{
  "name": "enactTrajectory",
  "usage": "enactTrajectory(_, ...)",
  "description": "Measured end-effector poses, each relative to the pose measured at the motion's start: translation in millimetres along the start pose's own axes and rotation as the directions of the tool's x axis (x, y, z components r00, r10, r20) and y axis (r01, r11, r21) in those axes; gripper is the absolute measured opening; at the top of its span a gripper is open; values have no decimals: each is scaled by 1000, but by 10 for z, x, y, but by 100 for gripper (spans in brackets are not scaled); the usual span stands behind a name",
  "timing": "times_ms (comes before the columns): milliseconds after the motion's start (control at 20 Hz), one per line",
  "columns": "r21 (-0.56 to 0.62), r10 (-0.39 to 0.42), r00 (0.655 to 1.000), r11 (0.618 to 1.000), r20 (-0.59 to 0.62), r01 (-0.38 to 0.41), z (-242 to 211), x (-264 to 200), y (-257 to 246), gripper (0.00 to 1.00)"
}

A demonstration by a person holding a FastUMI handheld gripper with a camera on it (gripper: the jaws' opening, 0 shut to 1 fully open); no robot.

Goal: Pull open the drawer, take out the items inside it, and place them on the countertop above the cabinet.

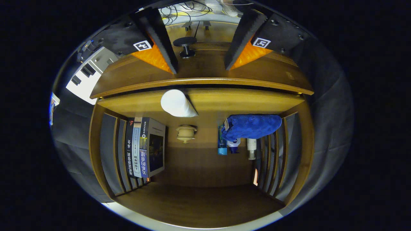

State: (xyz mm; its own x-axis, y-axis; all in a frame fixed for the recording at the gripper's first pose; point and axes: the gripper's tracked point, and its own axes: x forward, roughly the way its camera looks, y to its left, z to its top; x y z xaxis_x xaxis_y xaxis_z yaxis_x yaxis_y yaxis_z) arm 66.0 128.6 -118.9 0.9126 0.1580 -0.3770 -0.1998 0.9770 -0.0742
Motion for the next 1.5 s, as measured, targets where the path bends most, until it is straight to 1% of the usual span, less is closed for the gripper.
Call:
enactTrajectory(100, 8, -3, 1000, 1000, -3, 3, 52, 124, 6, 98)
enactTrajectory(200, 41, 2, 1000, 999, -7, -2, 87, 179, 52, 98)
enactTrajectory(250, 27, 6, 1000, 1000, -6, -6, 22, 117, 30, 98)
enactTrajectory(300, 17, 6, 1000, 1000, 6, -6, 48, 126, 7, 98)
enactTrajectory(500, 30, 6, 1000, 1000, -17, -6, 15, 112, 2, 98)
enactTrajectory(550, 31, -4, 1000, 1000, -22, 4, 24, 112, -42, 98)
enactTrajectory(600, 37, -5, 1000, 999, -21, 6, 56, 93, -69, 99)
enactTrajectory(750, 82, -4, 1000, 997, 6, 3, 295, -18, -187, 100)
enactTrajectory(900, 121, -21, 999, 993, 48, 15, 621, -152, -409, 100)
enactTrajectory(1100, 103, -59, 993, 994, 101, 49, 1039, -356, -765, 100)
enactTrajectory(1300, 101, -93, 989, 992, 116, 82, 1222, -665, -1043, 100)
enactTrajectory(1450, 104, -139, 973, 987, 186, 121, 1478, -979, -1257, 100)
enactTrajectory(1500, 87, -151, 967, 987, 207, 136, 1558, -1051, -1332, 100)
